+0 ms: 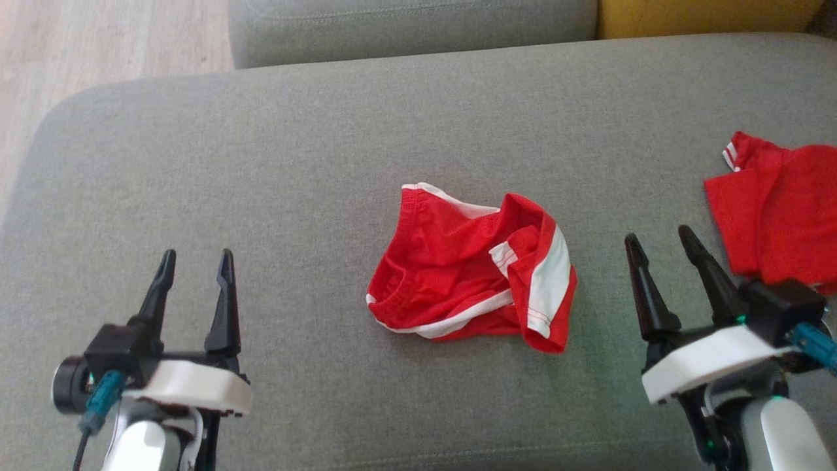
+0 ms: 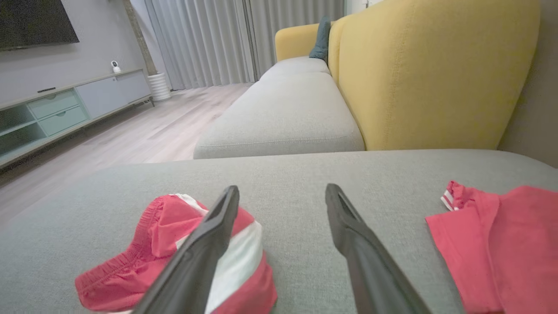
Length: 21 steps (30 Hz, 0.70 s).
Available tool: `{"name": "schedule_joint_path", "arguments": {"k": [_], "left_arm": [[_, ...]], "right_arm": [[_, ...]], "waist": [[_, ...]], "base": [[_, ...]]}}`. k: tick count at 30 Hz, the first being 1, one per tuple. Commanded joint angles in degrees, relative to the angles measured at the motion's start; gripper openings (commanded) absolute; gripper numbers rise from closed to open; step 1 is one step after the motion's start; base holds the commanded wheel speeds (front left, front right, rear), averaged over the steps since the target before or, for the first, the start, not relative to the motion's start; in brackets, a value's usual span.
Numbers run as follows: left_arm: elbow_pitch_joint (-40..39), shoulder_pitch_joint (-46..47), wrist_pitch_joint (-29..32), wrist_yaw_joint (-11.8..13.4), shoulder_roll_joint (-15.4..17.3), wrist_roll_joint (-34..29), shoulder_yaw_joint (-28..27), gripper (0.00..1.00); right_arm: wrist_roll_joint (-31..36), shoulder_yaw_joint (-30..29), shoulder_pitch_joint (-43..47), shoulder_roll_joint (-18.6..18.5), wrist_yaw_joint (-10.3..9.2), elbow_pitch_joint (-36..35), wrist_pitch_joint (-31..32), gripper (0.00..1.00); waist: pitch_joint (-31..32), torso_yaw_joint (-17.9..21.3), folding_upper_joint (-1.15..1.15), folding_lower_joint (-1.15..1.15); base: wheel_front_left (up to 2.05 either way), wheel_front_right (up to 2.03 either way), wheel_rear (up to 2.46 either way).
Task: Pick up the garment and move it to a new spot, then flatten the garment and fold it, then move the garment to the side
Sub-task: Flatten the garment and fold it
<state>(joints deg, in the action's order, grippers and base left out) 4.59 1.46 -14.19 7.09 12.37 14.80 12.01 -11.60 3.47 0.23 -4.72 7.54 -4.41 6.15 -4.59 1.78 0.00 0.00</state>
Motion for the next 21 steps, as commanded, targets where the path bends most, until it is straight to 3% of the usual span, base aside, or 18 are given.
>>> {"name": "schedule_joint_path", "arguments": {"k": [1,21], "left_arm": [[-2.3,1.2,-0.1,0.4,1.4,0.4,-2.3,1.0],[-3.3,0.4,0.5,1.0,2.2,0.6,-1.5,1.0]], "right_arm": [[-0.1,0.9,-0.6,-0.8,-0.05,-2.2,0.1,1.0],[0.0,0.9,0.3,-0.4,-0.05,-3.0,0.9,1.0]], "waist": [[0.3,0.0,0.0,0.0],[0.5,0.2,0.0,0.0]], "base": [[0.0,0.0,0.0],[0.0,0.0,0.0]]}}
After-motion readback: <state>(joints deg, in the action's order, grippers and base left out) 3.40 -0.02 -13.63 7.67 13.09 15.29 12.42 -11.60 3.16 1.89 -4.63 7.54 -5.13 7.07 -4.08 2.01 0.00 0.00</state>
